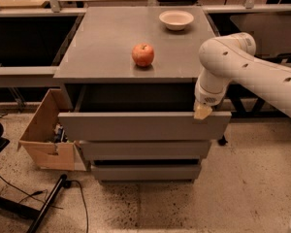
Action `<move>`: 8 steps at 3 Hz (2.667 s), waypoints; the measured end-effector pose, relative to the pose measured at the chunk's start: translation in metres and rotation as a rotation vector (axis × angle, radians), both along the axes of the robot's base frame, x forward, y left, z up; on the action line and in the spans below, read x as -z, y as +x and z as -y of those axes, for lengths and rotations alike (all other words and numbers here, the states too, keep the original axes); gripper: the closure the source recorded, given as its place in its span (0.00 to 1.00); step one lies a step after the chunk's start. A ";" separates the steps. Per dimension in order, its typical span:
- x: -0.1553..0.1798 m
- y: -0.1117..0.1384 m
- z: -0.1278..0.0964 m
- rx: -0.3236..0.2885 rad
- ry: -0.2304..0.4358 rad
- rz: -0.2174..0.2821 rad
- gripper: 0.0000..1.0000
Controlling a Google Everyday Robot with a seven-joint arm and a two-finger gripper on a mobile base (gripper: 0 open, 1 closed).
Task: Open top drawer
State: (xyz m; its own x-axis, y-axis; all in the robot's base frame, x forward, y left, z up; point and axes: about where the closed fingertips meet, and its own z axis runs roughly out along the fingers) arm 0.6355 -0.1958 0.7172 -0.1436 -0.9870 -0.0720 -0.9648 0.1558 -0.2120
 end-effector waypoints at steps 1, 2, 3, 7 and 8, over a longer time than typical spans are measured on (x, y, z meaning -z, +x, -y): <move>0.000 0.000 0.000 0.000 0.000 0.000 0.15; 0.000 0.000 0.000 0.000 0.000 0.000 0.00; 0.007 -0.003 -0.001 -0.001 0.003 -0.014 0.00; 0.037 -0.088 -0.007 0.042 0.029 -0.196 0.65; 0.031 -0.088 -0.006 0.042 0.029 -0.196 0.88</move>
Offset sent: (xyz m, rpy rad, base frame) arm 0.0000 0.0000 0.0000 0.0000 0.0001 0.0000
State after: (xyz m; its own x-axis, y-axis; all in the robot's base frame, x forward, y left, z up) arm 0.5474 -0.1894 0.6864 -0.1982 -0.9779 -0.0665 -0.9797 0.1996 -0.0154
